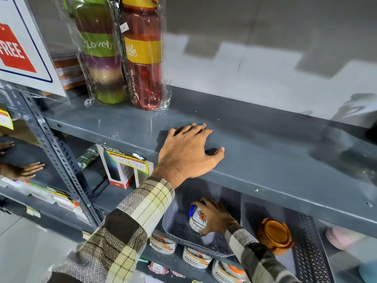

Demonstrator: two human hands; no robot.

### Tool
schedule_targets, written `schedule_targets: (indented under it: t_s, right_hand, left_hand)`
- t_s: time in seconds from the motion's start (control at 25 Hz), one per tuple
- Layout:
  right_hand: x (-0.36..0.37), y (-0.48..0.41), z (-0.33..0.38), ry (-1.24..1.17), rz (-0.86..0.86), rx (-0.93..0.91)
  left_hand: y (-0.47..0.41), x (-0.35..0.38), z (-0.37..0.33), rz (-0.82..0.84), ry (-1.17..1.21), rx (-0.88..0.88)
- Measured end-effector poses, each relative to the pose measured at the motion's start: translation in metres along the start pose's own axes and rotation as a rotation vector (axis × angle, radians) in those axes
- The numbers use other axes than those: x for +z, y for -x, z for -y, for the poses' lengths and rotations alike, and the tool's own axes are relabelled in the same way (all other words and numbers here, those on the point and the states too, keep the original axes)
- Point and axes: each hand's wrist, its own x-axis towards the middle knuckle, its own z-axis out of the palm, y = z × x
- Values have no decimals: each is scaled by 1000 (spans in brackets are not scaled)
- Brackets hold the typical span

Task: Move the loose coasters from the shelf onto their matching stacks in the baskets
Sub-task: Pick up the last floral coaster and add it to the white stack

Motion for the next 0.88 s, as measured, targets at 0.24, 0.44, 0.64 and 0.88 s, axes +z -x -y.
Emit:
schedule_targets:
  t_s: [0.24, 0.44, 0.64, 0.88]
  right_hand:
    - [5, -10, -1, 9, 6, -18]
    - [3, -10, 2, 41, 34, -17]
    - [-11, 35, -20, -173, -170, 87]
    - [-21, 119, -117, -340, -414, 353]
  left_hand:
    - [0, 0, 0, 2, -8, 5]
    - [0, 1, 1, -4, -13, 23]
    - [0, 0, 1, -9, -18, 27]
    - [0, 2, 1, -29, -25, 11]
